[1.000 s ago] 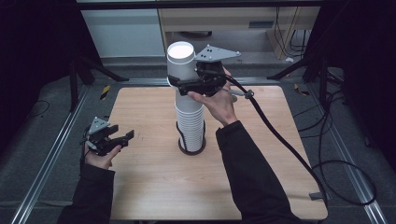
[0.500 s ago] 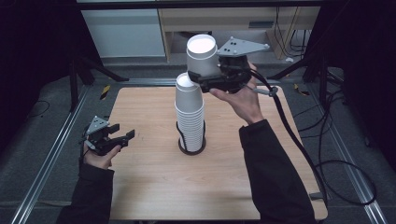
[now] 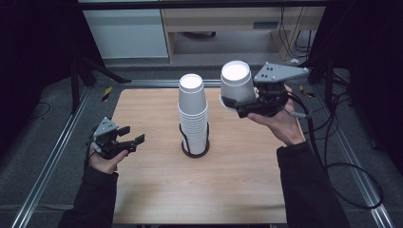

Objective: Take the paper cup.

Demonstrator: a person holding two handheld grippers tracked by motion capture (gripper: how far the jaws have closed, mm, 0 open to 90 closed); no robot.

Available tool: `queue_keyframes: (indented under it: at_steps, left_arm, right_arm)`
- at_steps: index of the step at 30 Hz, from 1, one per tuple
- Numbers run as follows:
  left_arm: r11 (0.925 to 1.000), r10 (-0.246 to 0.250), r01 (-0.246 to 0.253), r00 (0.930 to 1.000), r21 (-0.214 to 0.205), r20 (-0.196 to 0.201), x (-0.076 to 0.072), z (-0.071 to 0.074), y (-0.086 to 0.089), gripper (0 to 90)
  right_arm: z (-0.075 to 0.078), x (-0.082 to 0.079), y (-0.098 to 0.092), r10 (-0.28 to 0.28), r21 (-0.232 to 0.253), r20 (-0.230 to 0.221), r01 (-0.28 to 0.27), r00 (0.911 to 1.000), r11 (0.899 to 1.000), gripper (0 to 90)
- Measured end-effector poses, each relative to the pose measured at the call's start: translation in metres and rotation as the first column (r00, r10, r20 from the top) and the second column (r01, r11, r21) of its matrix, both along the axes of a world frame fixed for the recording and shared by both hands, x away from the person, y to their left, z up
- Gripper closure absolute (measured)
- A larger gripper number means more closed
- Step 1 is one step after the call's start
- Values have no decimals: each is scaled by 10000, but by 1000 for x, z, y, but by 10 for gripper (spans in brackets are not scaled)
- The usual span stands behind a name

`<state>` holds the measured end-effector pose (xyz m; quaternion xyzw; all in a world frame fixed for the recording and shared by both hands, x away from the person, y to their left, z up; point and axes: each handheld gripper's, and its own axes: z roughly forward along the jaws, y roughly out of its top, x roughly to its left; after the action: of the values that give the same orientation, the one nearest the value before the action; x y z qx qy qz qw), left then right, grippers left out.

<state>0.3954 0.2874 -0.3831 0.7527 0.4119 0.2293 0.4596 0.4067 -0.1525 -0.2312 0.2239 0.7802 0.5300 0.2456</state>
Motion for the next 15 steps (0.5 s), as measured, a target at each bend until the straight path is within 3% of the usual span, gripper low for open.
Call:
queue_keyframes:
  at_steps: [3, 10, 11, 12, 13, 14, 15]
  left_arm:
    - [9980, -614, 612, 9980, 126, 130, -5, 4, -12, 274]
    - [9897, -1428, 1422, 9891, 168, 354, -13, 10, -27, 258]
    - [9853, -1696, 1685, 9844, 281, 458, -15, 11, -32, 258]
    - [9853, -1696, 1685, 9844, 281, 458, -15, 11, -32, 257]
    - [9789, -2039, 2030, 9779, 239, 470, -17, 11, -36, 253]
    - [9789, -2039, 2030, 9779, 239, 470, -17, 11, -36, 252]
    - [9712, -2380, 2372, 9703, 220, 433, -20, 12, -42, 250]
  right_arm:
    - [-21, -7, -10, 282, -308, -360, -294, 9990, 9991, 179]
    - [-46, -19, -17, 878, -694, -854, -939, 9925, 9932, 178]
    - [-55, -21, -17, 1092, -942, -1020, -1189, 9888, 9884, 178]
    - [-55, -21, -17, 1092, -942, -1020, -1189, 9888, 9884, 178]
    - [-64, -23, -15, 1305, -1153, -1236, -1448, 9837, 9827, 178]
    - [-64, -23, -15, 1305, -1153, -1236, -1448, 9837, 9827, 178]
    - [-74, -24, -13, 1454, -1423, -1442, -1659, 9788, 9758, 178]
